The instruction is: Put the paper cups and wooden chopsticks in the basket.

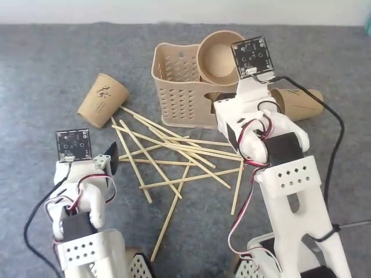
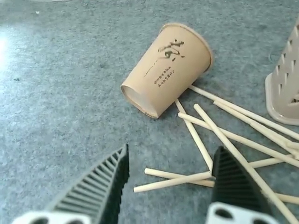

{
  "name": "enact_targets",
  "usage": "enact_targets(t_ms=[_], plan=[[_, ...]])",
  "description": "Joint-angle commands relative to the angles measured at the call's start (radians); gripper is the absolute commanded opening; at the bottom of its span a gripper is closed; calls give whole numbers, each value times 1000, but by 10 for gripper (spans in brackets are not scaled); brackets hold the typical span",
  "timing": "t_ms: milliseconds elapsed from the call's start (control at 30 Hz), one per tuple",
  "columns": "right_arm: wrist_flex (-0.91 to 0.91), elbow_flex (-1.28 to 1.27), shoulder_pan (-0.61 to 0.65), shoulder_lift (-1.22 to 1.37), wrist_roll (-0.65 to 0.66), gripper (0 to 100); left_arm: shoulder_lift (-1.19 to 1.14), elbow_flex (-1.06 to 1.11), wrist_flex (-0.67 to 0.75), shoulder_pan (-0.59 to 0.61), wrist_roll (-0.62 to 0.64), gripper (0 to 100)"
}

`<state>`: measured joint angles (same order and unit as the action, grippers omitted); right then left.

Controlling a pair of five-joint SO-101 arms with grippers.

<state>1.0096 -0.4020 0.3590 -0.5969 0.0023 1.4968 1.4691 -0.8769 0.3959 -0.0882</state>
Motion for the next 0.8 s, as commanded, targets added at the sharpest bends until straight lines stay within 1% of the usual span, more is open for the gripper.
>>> enact_targets(t_ms=[0,133,333,467,533,633,700,767], plan=[[-30,41,5,-51,-12,8,14,-8,34,0,8,275],[-61,78,-2,-48,-34,8,14,-7,34,-21,8,275],[-213,77,-24,-39,-37,8,14,-5,34,-23,8,275],[-240,97,-25,-51,-32,8,14,-5,34,-21,8,275],[-211,124,-27,-51,-31,8,14,-5,34,-21,8,275],[-84,169,-65,-62,-32,9,14,-5,34,-20,8,275],[1,178,-104,-88,-35,9,14,-5,34,-20,8,275],[59,175,-168,-127,-37,9,14,-5,34,-20,6,275]])
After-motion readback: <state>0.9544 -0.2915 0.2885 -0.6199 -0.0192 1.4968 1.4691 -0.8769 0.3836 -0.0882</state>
